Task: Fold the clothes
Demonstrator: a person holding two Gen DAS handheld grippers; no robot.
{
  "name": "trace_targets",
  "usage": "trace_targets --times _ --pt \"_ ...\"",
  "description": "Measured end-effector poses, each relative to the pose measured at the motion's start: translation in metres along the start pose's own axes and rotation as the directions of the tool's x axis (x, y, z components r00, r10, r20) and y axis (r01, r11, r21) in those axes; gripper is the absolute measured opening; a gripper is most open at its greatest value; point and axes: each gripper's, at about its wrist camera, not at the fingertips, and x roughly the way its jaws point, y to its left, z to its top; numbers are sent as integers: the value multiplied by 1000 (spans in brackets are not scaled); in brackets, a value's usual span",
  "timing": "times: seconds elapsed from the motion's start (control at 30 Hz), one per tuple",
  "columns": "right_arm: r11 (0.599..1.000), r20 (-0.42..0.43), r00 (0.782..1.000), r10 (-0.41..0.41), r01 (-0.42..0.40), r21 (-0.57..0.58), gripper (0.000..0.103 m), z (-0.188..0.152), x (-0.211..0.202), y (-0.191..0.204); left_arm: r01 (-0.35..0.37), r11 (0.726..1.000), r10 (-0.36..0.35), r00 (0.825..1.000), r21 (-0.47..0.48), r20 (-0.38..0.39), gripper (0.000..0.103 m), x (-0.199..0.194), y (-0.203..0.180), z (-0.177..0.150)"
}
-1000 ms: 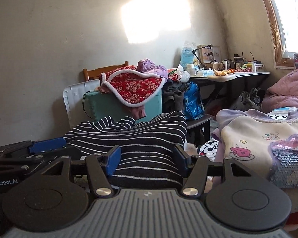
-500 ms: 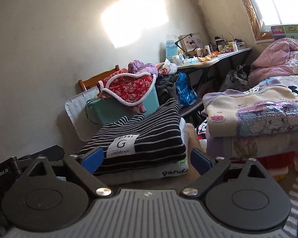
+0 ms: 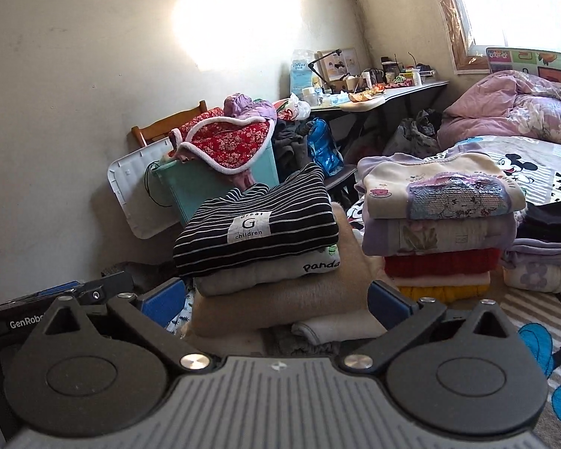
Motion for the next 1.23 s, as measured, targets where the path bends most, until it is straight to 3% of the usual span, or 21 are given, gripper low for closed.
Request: trace_targets --times 0.27,0.47,0.6,1.23 --pt "998 4 999 -51 51 -39 103 -6 -43 14 -23 999 22 999 44 31 103 -36 -21 -7" --pt "996 17 997 -77 78 -33 103 -14 -71 13 -146 982 139 988 119 61 103 -58 -45 -14" --pt "996 25 996 -86 87 -28 103 -20 -88 12 -133 988 128 990 82 57 103 -71 -47 -16" --pt "996 64 993 -94 94 14 103 -34 -140 10 -150 983 143 987 102 70 103 -110 -71 -26"
